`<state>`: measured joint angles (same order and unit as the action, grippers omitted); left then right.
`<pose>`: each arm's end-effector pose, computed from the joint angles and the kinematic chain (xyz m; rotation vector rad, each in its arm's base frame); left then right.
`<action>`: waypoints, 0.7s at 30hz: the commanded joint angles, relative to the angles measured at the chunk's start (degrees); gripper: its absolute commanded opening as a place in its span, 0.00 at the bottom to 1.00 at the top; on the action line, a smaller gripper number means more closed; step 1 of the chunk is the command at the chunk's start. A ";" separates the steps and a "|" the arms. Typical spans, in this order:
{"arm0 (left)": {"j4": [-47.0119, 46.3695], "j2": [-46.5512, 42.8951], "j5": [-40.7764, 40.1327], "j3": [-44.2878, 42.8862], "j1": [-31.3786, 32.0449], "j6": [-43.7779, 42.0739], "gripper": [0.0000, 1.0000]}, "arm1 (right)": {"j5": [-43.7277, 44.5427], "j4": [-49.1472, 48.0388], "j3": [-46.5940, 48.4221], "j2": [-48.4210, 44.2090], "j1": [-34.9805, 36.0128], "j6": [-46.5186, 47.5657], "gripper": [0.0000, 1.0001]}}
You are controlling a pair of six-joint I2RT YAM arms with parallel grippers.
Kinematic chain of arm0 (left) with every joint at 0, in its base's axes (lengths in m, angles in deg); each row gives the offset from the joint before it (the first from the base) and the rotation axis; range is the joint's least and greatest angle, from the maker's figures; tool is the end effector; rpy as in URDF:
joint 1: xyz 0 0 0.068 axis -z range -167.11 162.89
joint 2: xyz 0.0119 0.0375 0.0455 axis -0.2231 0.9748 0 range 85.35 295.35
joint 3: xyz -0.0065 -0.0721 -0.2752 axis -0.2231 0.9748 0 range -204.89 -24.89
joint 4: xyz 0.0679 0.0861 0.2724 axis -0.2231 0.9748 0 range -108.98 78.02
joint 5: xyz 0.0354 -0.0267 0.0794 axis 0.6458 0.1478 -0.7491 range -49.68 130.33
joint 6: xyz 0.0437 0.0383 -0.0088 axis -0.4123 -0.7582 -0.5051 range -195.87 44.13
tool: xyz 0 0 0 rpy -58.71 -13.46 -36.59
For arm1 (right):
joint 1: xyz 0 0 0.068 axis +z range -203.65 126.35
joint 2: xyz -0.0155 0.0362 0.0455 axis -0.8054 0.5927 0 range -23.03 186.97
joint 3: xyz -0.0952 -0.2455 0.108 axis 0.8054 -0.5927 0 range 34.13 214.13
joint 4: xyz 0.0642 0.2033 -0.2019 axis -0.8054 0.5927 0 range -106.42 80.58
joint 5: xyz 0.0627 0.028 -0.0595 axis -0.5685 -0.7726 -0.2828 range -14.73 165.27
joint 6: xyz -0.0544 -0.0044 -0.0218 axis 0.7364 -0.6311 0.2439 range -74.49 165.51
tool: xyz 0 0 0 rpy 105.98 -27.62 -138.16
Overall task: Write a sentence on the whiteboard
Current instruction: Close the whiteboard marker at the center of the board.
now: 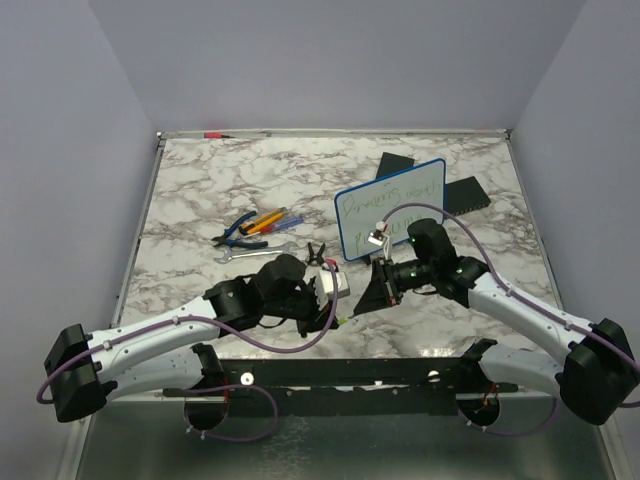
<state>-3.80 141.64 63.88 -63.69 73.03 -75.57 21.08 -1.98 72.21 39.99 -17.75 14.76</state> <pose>0.1078 -0.2220 0.2556 1.3520 1.8321 -1.0302 0.1818 0.1742 0.2336 -0.6853 2.3620 1.6429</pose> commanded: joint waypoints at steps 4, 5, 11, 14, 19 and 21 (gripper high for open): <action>-11.13 -3.04 -6.69 0.01 -0.02 2.10 0.00 | -2.14 -10.81 -1.46 2.72 5.71 -6.26 0.02; -11.38 -3.30 -6.86 0.15 -0.02 2.18 0.00 | -2.00 -11.54 -1.58 3.00 6.15 -6.60 0.02; -12.37 -4.40 -8.49 0.64 -0.02 2.47 0.00 | -1.99 -17.90 -2.48 5.44 9.41 -9.31 0.02; -12.75 -4.76 -9.01 0.82 -0.02 2.60 0.00 | -1.92 -19.92 -2.61 6.23 10.55 -10.37 0.02; -13.30 -5.44 -9.80 1.01 -0.11 2.68 0.00 | -1.87 -22.33 -2.65 7.59 12.18 -11.44 0.02; -13.55 -5.62 -10.02 1.04 -0.11 2.91 0.00 | -1.81 -22.84 -2.71 8.01 12.49 -11.59 0.02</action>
<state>2.67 136.99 60.20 -61.03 73.38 -72.47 25.12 -17.08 69.61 46.88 -9.62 7.22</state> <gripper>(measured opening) 0.023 0.110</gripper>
